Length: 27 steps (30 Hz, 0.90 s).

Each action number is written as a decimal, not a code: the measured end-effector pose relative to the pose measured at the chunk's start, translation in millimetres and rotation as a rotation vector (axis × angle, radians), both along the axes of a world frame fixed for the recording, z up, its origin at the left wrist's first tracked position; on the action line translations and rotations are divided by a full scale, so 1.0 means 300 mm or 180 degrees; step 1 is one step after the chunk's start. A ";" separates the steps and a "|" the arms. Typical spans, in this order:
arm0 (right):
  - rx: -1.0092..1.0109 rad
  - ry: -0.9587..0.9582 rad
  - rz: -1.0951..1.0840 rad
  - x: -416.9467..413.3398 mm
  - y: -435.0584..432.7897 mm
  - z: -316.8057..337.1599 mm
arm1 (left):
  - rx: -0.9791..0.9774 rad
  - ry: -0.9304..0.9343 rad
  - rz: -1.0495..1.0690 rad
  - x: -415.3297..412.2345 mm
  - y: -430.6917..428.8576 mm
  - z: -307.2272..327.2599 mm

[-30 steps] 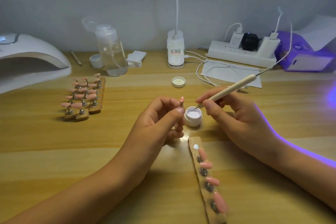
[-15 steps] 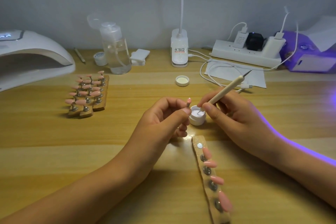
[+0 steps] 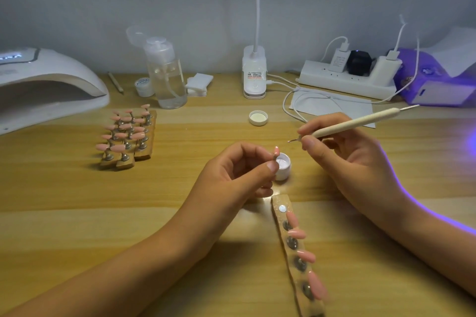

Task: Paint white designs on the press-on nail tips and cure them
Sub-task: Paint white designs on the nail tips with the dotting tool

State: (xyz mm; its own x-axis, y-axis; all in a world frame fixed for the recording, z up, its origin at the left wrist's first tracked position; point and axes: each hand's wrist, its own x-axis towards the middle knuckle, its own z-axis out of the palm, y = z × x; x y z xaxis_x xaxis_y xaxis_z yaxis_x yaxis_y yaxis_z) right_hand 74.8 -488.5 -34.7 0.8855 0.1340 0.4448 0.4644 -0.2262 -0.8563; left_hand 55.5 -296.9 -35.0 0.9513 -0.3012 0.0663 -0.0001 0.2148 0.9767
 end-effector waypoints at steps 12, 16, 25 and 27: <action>0.1415 0.0932 0.0530 -0.011 -0.020 0.011 | 0.0199 -0.0110 -0.0137 -0.006 -0.003 -0.006; 0.1731 0.1181 0.0674 -0.009 -0.005 0.017 | 0.0290 -0.0199 -0.0206 -0.004 -0.001 -0.009; 0.1961 0.1450 0.0739 -0.026 0.021 0.023 | 0.0444 -0.0273 -0.0252 -0.002 0.001 -0.018; 0.1957 0.1469 0.0743 -0.024 0.022 0.022 | 0.0458 -0.0272 -0.0263 -0.003 0.002 -0.018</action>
State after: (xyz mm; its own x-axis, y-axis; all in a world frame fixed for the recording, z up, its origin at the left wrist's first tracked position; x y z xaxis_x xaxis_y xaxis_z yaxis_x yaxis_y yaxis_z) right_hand 67.5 -481.7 -28.2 0.9775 0.1885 0.0950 0.0101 0.4077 -0.9131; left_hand 54.7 -296.4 -40.3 0.9156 -0.3903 0.0966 -0.0727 0.0756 0.9945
